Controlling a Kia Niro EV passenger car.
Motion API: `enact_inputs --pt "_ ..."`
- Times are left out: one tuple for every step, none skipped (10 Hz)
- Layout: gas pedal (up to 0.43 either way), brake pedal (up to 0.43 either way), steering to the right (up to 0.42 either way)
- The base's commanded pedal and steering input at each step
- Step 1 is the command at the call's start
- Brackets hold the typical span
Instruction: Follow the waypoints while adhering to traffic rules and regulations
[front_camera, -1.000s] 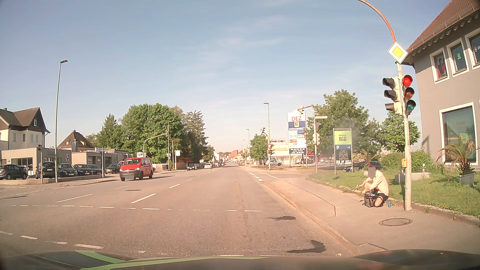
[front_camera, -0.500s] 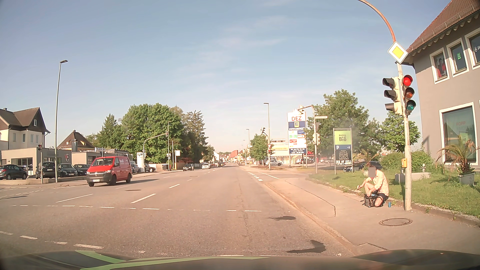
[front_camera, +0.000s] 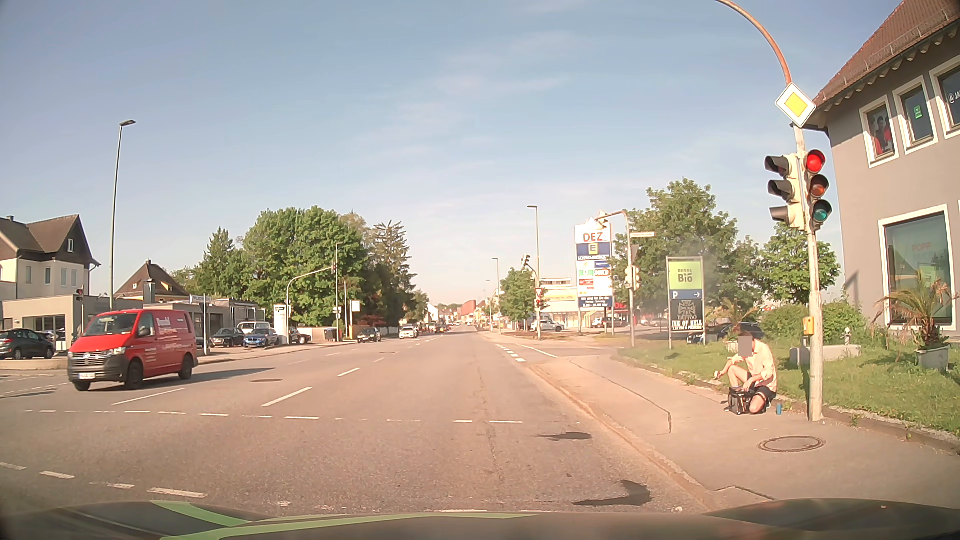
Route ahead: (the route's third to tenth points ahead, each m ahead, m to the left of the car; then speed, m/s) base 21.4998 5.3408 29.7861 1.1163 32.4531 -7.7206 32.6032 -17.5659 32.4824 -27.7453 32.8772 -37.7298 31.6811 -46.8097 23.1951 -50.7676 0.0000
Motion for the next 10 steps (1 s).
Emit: enact_inputs --pt "0.0 0.311 -0.001" --pt "0.0 0.311 0.0" --pt "0.0 0.317 0.0" --pt "0.0 0.317 -0.001" --pt "0.0 0.329 -0.001" --pt "0.0 0.335 -0.001" --pt "0.0 0.348 -0.001" --pt "0.0 0.366 0.0" --pt "0.0 0.378 0.0" --pt "0.0 0.384 -0.001"
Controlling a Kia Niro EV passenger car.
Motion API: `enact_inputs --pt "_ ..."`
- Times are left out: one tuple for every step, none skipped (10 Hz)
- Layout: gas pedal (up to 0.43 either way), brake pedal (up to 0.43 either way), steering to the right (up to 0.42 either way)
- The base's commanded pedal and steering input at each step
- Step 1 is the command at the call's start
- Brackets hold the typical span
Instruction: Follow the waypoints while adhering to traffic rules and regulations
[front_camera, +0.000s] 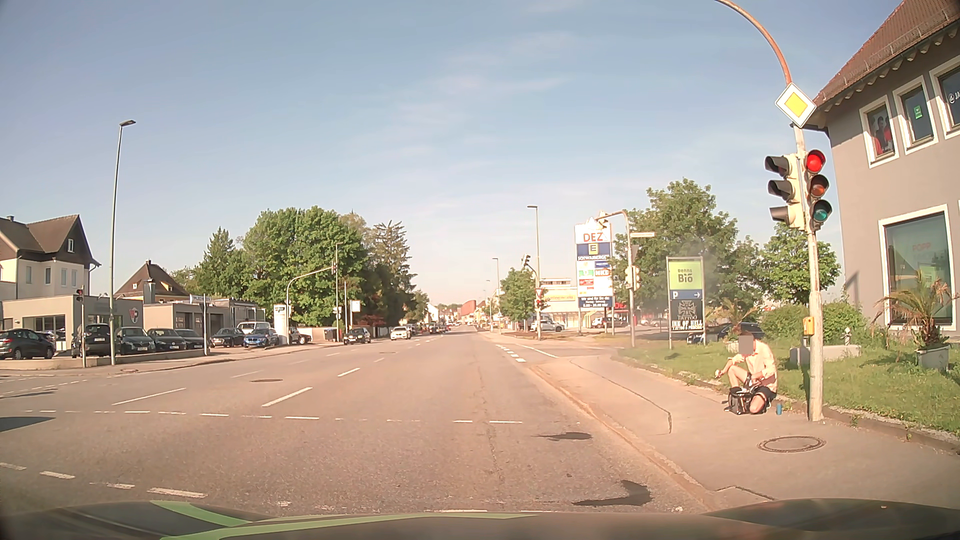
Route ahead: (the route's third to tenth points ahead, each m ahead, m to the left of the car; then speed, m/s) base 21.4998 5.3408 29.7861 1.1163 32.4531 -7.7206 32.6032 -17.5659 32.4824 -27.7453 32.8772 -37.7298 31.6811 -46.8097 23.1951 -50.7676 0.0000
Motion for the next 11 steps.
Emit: enact_inputs --pt "0.0 0.396 0.0" --pt "0.0 0.402 -0.001" --pt "0.0 0.409 -0.001" --pt "0.0 0.415 -0.001" --pt "0.0 0.415 -0.001" --pt "0.0 0.427 -0.001" --pt "0.0 0.439 0.0" --pt "0.0 0.439 0.0" --pt "0.0 0.445 0.0" --pt "0.0 0.451 -0.001" --pt "0.0 0.457 -0.001"
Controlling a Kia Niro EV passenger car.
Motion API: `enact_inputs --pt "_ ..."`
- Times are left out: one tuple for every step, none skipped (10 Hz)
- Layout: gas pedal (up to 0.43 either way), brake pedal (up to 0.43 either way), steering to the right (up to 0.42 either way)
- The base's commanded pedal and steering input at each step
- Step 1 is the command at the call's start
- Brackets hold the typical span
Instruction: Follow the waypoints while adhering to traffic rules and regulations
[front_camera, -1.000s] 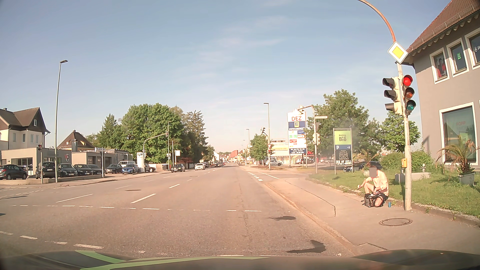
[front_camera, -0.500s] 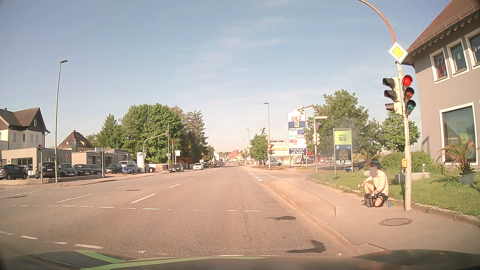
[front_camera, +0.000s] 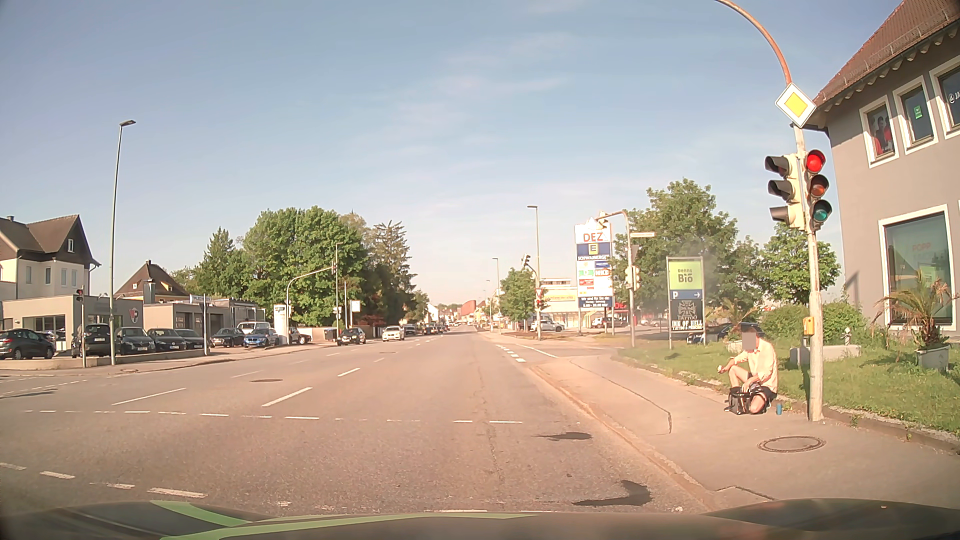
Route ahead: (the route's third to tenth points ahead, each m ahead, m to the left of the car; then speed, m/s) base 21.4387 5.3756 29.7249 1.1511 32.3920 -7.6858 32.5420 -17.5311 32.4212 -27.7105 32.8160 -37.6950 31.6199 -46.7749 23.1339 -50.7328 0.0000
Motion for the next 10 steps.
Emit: enact_inputs --pt "0.0 0.457 0.0" --pt "0.0 0.463 -0.001" --pt "0.0 0.457 0.0" --pt "0.0 0.463 0.0" --pt "0.0 0.463 -0.001" --pt "0.0 0.463 -0.001" --pt "0.0 0.463 -0.001" --pt "0.0 0.463 -0.001" --pt "0.0 0.463 0.0" --pt "0.0 0.488 0.0"
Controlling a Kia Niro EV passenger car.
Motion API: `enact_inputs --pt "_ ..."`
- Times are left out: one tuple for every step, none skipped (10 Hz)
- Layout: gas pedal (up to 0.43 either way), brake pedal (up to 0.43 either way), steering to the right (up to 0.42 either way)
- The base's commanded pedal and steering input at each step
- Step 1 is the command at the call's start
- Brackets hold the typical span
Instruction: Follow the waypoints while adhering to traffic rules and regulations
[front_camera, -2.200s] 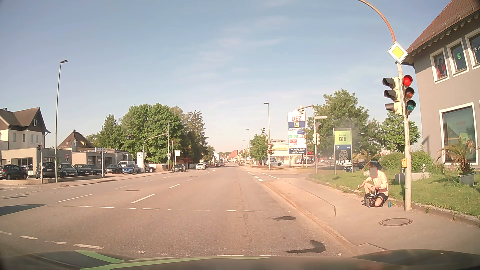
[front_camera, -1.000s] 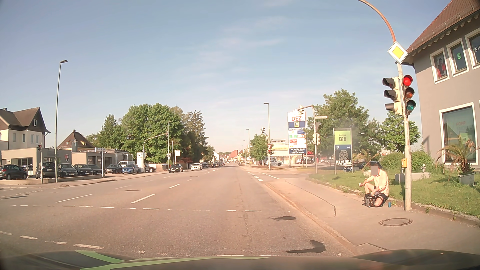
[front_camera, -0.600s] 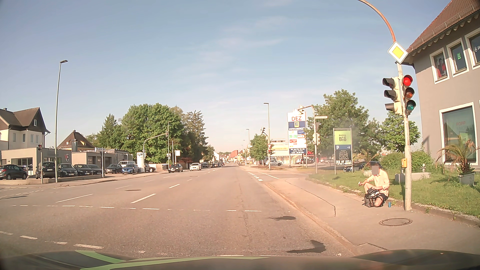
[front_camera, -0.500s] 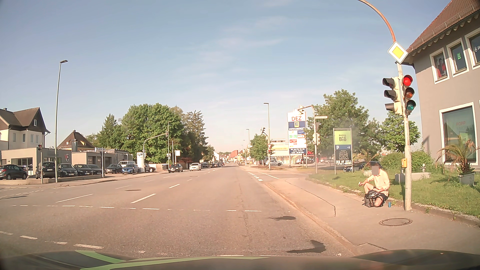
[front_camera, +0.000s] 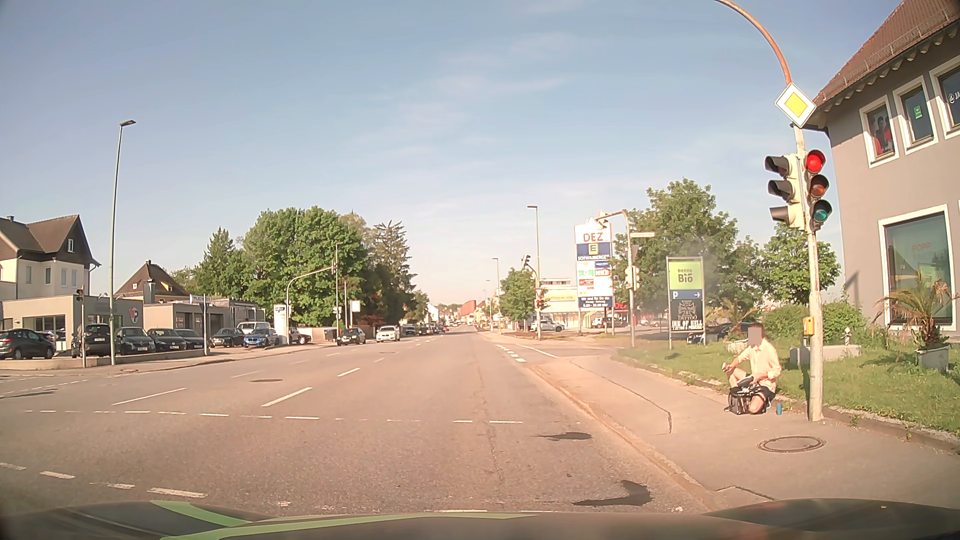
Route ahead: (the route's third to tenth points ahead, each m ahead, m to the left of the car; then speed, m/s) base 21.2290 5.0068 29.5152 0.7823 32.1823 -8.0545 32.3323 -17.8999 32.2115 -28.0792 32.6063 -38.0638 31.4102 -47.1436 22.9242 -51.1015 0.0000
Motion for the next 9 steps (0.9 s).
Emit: enact_inputs --pt "0.0 0.5 0.0" --pt "0.0 0.518 0.0" --pt "0.0 0.543 0.0" --pt "0.0 0.543 0.0" --pt "0.0 0.567 0.0" --pt "0.0 0.591 0.0" --pt "0.0 0.61 0.0" --pt "0.0 0.622 0.0" --pt "0.0 0.646 0.0"
